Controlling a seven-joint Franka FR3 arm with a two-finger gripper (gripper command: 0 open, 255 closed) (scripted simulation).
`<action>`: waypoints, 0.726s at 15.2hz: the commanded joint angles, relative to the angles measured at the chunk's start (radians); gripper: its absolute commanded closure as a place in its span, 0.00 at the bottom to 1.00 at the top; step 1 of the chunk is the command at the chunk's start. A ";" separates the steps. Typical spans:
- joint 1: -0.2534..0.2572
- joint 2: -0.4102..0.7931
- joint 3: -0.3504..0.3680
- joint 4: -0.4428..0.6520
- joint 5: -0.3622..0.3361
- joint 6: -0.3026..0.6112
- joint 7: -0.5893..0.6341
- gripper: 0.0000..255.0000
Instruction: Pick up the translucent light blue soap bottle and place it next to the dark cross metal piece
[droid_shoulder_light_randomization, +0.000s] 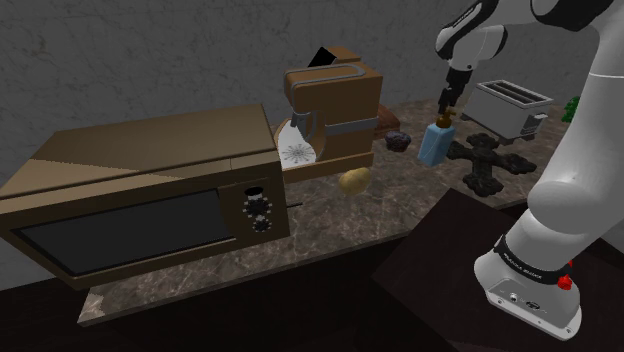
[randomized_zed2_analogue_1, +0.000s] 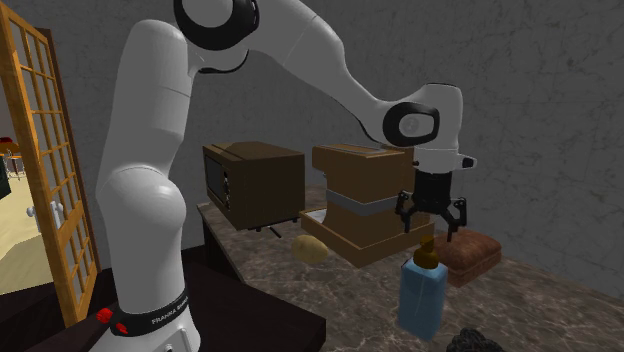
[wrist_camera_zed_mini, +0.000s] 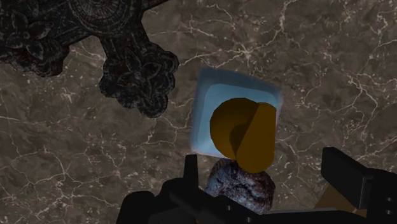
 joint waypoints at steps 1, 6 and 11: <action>0.008 -0.033 -0.008 0.013 -0.023 -0.041 0.016 0.00; 0.014 -0.064 -0.015 0.040 -0.046 -0.093 0.031 0.00; 0.014 -0.063 -0.015 0.040 -0.046 -0.093 0.031 0.00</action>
